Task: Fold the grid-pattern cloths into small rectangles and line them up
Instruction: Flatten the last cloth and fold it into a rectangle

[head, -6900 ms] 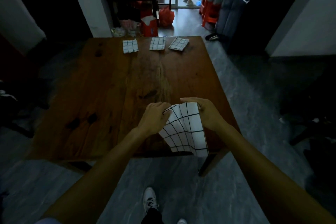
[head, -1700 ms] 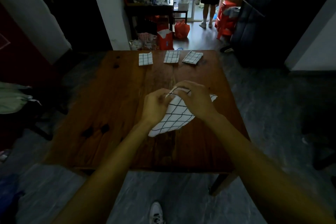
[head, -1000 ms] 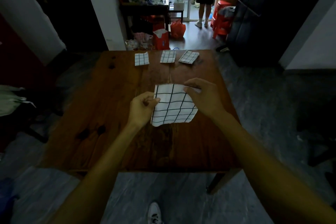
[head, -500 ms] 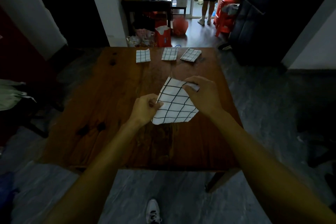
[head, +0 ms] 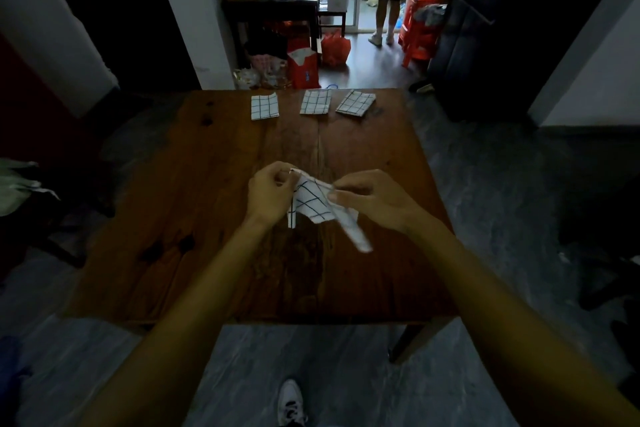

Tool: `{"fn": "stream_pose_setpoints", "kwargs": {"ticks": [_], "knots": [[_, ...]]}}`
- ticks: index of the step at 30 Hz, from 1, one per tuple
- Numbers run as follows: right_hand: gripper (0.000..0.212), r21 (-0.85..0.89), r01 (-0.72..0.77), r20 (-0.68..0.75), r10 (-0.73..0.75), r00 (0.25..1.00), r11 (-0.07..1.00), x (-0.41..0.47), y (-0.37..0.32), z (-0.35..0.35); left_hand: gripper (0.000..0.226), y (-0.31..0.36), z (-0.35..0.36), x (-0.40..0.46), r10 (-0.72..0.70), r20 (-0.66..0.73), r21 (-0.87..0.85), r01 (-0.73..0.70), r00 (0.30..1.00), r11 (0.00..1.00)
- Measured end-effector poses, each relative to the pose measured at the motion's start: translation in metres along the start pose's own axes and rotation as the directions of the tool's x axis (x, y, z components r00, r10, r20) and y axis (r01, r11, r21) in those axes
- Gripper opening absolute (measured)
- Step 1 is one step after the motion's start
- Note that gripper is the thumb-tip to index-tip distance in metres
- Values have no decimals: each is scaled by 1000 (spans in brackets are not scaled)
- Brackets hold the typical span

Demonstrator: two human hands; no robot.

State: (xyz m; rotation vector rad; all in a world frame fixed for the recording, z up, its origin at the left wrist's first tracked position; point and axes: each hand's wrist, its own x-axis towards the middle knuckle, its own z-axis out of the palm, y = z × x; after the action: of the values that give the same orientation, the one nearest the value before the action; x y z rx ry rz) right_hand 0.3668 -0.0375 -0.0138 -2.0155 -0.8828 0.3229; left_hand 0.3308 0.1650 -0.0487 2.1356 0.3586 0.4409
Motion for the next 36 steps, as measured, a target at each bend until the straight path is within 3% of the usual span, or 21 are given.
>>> {"fn": "stream_pose_setpoints", "kwargs": {"ticks": [3, 7, 11, 13, 16, 24, 29, 34, 36], "knots": [[40, -22, -54, -56, 53, 997, 998, -1, 7, 5, 12, 3, -4, -1, 129, 88, 69, -135, 988, 988], [38, -162, -78, -50, 71, 996, 984, 2, 16, 13, 12, 10, -8, -3, 251, 180, 144, -278, 951, 950], [29, -187, -73, -193, 37, 981, 980, 7, 20, 18, 15, 12, -10, -1, 356, 221, 93, -383, 908, 919], [30, -140, -94, -247, 57, 967, 986, 9, 20, 20, 16, 14, -11, -1, 372, 218, 53, -391, 902, 919], [31, -170, -77, -218, 39, 975, 982, 14, 19, 24, 17, 23, -10, -4, 368, 215, -17, -374, 904, 927], [22, -208, -103, -269, 45, 962, 973, 15, 30, 26, 21, 33, -13, -10, 263, 229, -93, -248, 937, 964], [26, -163, -96, -295, 44, 954, 982, 10, 22, 24, 9, 32, -9, -11, 316, 222, 14, -327, 922, 945], [20, -171, 1, -344, -61, 937, 985, 11, 16, 26, 11, 34, -7, -10, 362, 211, -15, -368, 908, 930], [19, -166, -1, -357, -59, 932, 986, 13, 17, 26, 13, 35, -7, -8, 327, 157, -37, -325, 932, 945]]}}
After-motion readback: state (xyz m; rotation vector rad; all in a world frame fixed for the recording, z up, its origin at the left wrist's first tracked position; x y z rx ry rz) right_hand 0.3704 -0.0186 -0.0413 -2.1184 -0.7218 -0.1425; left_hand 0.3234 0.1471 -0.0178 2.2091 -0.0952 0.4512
